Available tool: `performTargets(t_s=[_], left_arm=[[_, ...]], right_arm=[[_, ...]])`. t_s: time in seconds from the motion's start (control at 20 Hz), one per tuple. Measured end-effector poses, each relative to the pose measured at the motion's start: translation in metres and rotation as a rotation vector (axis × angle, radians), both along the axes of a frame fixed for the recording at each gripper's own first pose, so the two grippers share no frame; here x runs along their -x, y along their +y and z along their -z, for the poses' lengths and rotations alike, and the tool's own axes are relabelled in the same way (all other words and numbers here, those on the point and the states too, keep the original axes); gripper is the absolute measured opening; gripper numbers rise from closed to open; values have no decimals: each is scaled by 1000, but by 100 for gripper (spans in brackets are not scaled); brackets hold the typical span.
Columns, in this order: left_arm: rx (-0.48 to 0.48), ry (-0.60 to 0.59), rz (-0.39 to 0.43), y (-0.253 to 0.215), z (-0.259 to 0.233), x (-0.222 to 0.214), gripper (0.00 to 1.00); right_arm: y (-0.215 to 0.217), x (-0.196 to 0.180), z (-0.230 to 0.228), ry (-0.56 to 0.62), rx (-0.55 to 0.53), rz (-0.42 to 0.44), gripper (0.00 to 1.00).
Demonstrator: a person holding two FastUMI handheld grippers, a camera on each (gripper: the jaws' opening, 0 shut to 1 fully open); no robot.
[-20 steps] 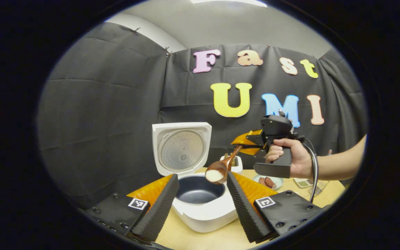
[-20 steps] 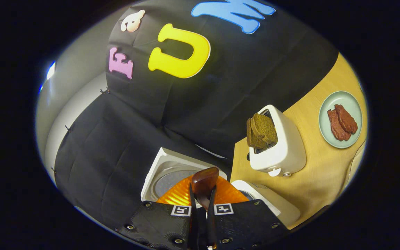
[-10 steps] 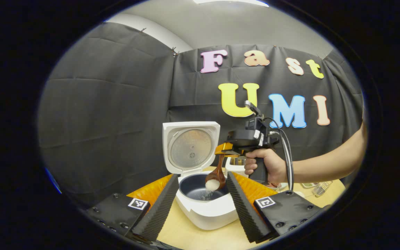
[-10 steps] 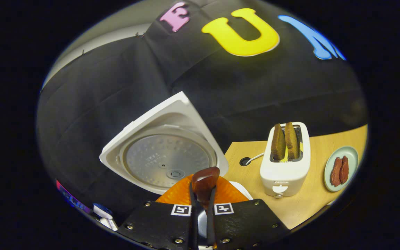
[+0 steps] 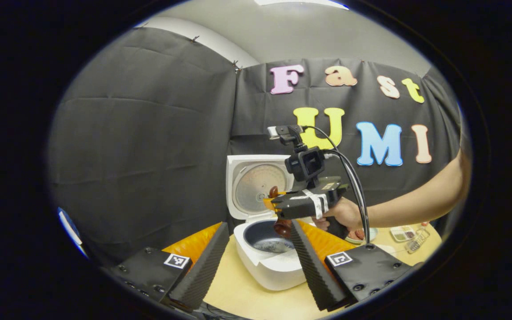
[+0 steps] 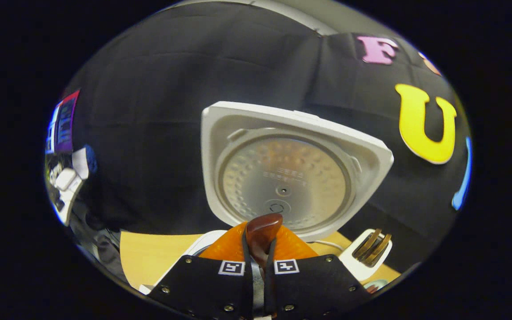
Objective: Close the left gripper, press the button to open the rice cooker; take a wooden spoon from the chopstick holder with the right hand, scoop a spoonful of rice and pour it into the rice cooker, then put the wooden spoon back into the chopstick holder.
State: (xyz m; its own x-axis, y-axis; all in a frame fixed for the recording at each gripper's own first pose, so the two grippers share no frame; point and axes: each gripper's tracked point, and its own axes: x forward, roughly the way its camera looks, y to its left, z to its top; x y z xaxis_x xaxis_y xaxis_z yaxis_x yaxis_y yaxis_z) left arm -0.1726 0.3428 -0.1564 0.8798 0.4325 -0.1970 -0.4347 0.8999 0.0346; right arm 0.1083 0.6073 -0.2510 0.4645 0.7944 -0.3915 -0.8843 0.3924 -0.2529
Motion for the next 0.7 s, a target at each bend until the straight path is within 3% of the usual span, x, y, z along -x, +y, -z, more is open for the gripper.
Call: performTargets(t_s=[0.1,0.25,0.3,0.7], left_arm=[[-3,1,3,-3,2,2,99],[-11,-3,17,-8,-3,0,99],[-12,-4,23,-10,-3,-2,96],[3,-37,80,-35,-19,-22,99]], right_arm=[[-1,0,1,-8,-10,-17,10],[-7,-7,-3,44,-74,26,10],[-11,-10,-9,83,-113,50,10],[-60,-48,-37,487,-435,301,10]])
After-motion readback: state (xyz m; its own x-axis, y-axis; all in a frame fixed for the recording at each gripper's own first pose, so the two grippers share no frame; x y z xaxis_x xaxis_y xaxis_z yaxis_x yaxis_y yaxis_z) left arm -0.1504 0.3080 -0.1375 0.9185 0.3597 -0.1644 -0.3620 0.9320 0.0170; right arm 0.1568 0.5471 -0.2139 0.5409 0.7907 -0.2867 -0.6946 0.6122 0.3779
